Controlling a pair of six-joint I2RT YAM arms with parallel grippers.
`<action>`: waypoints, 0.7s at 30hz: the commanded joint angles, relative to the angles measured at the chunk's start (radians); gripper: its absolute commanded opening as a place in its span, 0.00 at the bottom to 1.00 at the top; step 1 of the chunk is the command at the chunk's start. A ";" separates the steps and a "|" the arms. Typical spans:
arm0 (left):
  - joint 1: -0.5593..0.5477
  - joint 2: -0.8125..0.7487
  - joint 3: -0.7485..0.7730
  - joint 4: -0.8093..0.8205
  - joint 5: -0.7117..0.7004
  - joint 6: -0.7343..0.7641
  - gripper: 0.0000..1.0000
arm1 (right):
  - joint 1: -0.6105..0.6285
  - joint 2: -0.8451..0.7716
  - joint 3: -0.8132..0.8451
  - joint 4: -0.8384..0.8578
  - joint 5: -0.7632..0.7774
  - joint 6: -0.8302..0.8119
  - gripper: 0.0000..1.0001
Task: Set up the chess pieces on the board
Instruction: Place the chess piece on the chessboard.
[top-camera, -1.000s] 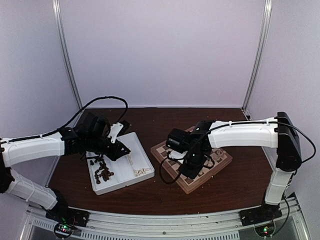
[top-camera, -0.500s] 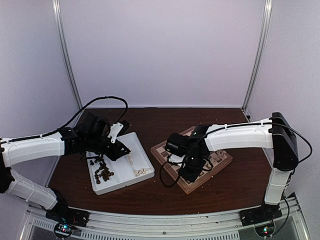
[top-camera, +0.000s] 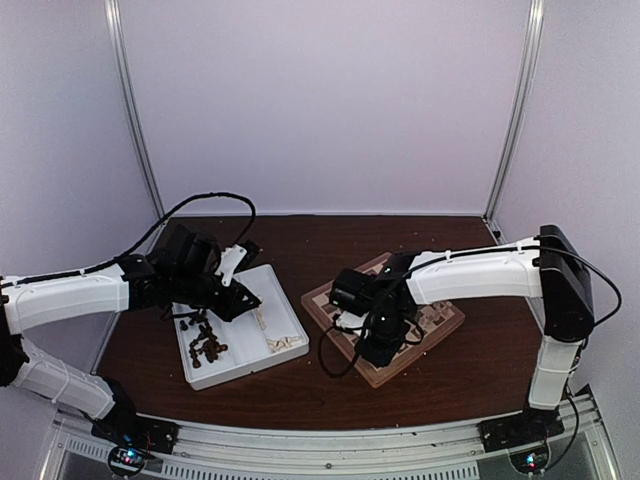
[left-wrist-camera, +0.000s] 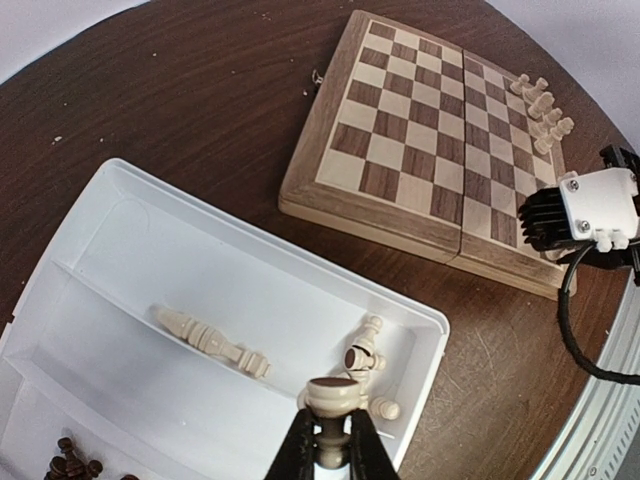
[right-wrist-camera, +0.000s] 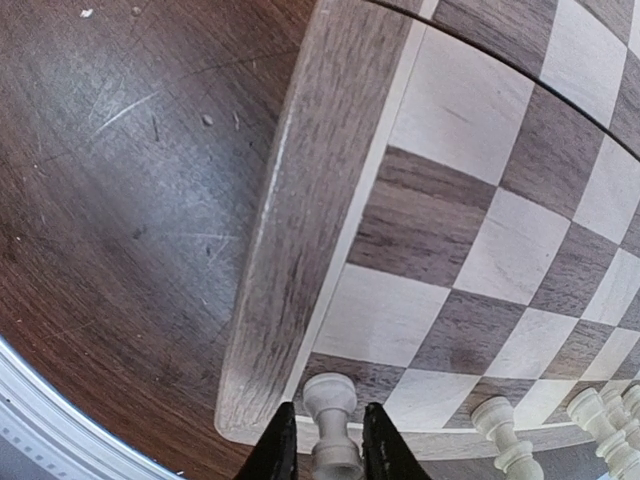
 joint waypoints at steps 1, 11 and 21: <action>0.007 -0.017 0.030 0.004 0.006 0.001 0.09 | 0.009 0.000 0.000 -0.022 0.023 -0.001 0.27; 0.006 -0.017 0.033 0.012 0.020 -0.011 0.10 | 0.011 -0.102 0.025 0.026 0.026 -0.011 0.63; 0.031 -0.027 0.065 0.077 0.141 -0.128 0.09 | 0.010 -0.312 -0.064 0.544 -0.122 0.022 0.59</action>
